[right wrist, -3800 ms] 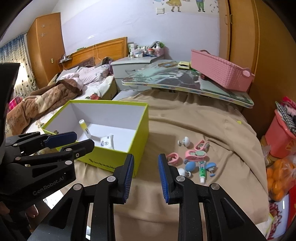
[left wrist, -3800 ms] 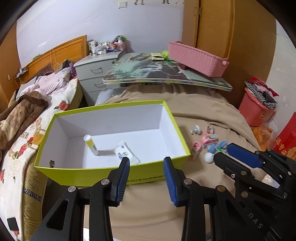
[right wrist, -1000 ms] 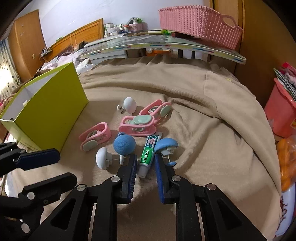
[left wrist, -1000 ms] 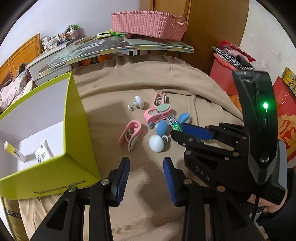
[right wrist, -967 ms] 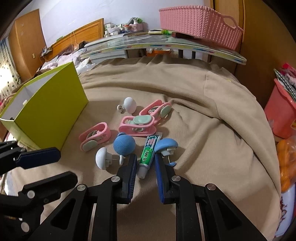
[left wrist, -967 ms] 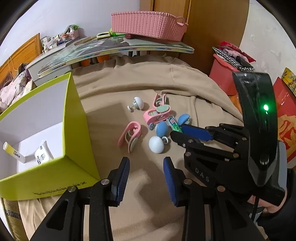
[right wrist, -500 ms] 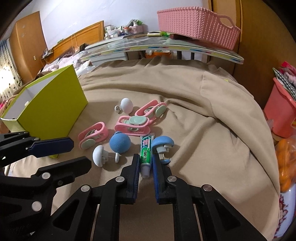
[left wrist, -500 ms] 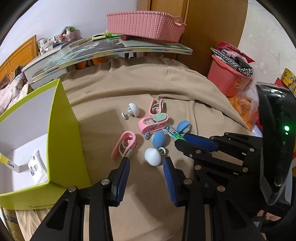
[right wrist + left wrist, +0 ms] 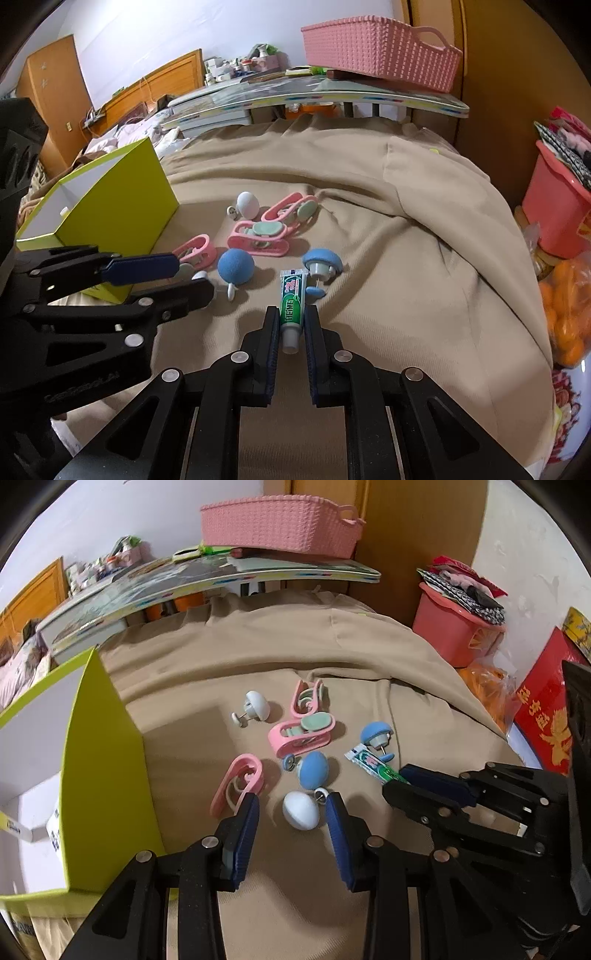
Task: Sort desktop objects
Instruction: 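Close the right tool on the toothpaste tube while the left tool grasps the white egg knob, then lift the toothpaste tube with the right tool and the white knob with the left tool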
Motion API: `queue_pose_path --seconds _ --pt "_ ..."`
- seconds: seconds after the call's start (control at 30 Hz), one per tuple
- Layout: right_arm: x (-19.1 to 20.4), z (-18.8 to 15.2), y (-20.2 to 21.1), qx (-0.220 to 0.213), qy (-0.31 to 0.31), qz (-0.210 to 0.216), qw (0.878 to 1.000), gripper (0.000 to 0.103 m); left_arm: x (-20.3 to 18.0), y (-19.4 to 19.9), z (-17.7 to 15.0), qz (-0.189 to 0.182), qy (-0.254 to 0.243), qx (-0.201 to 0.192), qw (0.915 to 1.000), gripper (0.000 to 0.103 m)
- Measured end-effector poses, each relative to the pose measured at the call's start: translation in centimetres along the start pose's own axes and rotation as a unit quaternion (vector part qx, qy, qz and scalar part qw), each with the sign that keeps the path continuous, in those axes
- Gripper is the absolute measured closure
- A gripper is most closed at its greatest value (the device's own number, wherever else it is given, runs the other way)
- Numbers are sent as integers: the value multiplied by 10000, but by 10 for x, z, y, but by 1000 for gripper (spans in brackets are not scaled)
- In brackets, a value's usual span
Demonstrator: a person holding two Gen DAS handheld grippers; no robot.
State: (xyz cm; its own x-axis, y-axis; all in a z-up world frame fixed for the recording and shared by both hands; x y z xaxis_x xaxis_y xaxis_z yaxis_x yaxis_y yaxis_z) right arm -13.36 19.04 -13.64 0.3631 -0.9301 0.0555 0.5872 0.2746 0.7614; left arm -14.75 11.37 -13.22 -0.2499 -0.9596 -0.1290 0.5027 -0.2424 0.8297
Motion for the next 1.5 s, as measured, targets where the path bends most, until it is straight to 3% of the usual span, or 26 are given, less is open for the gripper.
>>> queue_pose_path --seconds 0.37,0.77,0.93,1.5 --pt "-1 -11 16 -47 -129 51 9999 90 -4 -11 -1 139 -185 35 9997 65" --pt "-7 -27 28 -19 -320 32 9995 90 -5 -20 -6 -338 123 218 9991 66" --pt "-9 -30 31 -10 -368 10 9993 90 -4 -18 -7 -387 220 228 9987 79" --pt "-15 -44 33 142 -362 -129 9992 90 -21 -8 -26 -588 113 425 9973 78"
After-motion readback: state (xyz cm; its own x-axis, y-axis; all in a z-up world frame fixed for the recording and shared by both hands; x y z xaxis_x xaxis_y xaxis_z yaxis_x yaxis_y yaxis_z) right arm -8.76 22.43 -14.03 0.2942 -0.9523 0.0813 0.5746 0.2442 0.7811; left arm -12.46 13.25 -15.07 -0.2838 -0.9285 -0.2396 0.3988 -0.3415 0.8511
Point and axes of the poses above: each gripper's, at about its wrist camera, not at the fingertips, and y roughly against the way its jaws point, x to its left, z to its top, the point moved 8 cm from there along -y, roughly the way its jaws point, and after that the axes turned 8 degrees about y, right-handed, at the moved point
